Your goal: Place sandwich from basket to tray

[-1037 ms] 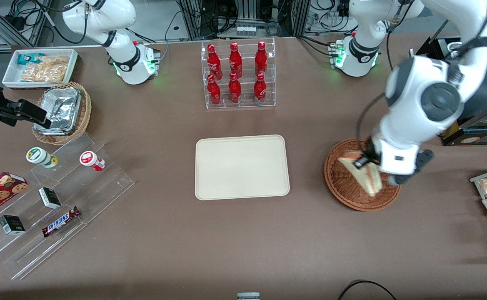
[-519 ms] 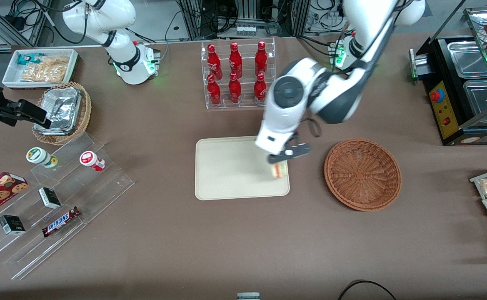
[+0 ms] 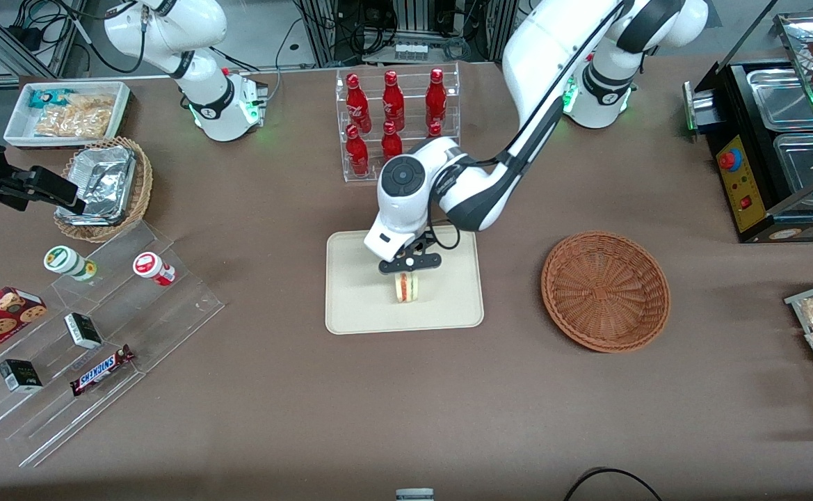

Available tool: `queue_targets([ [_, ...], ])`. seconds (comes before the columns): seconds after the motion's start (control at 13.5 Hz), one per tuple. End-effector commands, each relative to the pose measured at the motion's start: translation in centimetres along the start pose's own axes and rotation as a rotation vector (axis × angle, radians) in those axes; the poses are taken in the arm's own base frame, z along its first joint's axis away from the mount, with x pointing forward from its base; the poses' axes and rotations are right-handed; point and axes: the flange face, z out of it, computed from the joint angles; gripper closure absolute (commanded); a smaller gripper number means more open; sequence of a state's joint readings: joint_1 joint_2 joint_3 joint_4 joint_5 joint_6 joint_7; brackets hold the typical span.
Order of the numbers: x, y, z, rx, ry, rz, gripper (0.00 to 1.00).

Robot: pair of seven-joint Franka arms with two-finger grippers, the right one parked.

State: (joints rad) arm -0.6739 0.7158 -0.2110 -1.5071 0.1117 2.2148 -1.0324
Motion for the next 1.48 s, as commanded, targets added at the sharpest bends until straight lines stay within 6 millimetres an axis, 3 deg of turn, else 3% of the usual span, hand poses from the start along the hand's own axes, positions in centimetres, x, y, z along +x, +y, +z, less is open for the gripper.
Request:
queue_targets([
  [0.0, -0.5, 1.2, 1.0, 0.012, 0.014, 0.011, 0.91],
  [0.07, -0.6, 1.1, 1.8, 0.020, 0.007, 0.012, 0.77],
  [0.15, -0.9, 1.3, 1.8, 0.020, 0.007, 0.017, 0.31],
  [0.22, -0.8, 1.3, 1.2, 0.016, 0.014, 0.020, 0.01],
  [0.3, -0.5, 1.3, 0.3, 0.009, 0.020, 0.012, 0.00],
  [0.44, 0.0, 0.7, -6.3, -0.013, 0.062, -0.002, 0.00],
  [0.52, 0.9, -1.0, -10.5, 0.007, 0.070, -0.049, 0.00],
  [0.74, 3.6, -9.5, -23.6, 0.085, 0.073, -0.196, 0.00],
  [0.89, 4.7, -15.2, -28.9, 0.127, 0.058, -0.272, 0.00],
  [1.11, 6.1, -24.2, -32.2, 0.148, 0.056, -0.272, 0.00],
  [1.41, 8.5, -33.5, -33.7, 0.160, -0.006, -0.163, 0.00],
])
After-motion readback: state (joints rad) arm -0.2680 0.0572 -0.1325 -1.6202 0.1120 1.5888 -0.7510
